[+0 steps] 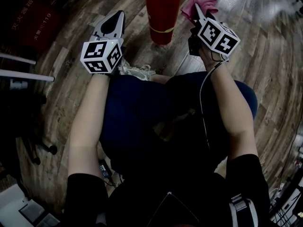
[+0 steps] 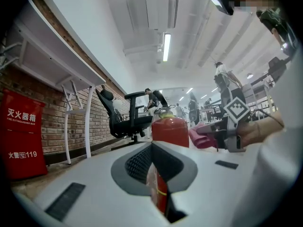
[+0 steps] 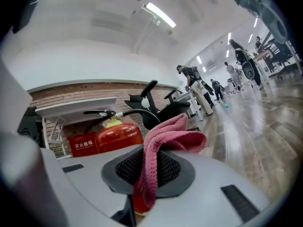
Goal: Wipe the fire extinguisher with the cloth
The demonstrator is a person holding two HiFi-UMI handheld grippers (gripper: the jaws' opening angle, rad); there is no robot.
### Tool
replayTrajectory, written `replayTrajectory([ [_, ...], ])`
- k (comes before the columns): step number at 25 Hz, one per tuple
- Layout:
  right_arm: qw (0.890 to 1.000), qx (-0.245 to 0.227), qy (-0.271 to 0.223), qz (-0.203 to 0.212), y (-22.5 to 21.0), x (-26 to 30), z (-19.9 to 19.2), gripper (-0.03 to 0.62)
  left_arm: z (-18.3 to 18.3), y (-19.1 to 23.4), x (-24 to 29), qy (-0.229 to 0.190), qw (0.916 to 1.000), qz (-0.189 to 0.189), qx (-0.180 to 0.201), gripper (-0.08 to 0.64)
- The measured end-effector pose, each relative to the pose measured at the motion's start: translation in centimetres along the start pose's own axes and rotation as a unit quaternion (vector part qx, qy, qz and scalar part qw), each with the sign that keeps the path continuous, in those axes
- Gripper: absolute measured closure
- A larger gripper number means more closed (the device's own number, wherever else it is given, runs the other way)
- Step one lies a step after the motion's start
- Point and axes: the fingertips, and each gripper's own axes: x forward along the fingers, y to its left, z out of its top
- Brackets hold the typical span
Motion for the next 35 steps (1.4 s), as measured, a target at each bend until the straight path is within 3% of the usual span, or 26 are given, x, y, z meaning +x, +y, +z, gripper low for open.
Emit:
replayTrajectory([
  [6, 0.997, -0.004, -0.048, 0.059, 5.2, -1.6, 3.4, 0.529, -0.1, -0.2, 0.2, 0.003, 1.0000, -0.002, -0.001, 0.546],
  [11, 0.994, -0.024, -0.075, 0.082, 7.5, -1.8, 4.0, 0.529, -0.2, -0.2, 0.3, 0.004, 1.0000, -0.003, -0.005, 0.546],
  [35, 0.996, -0.072, -0.026, 0.051, 6.5, -0.1, -2.6, 0.529, 0.4, -0.2, 0.2, -0.007, 0.9999, -0.005, -0.007, 0.546],
])
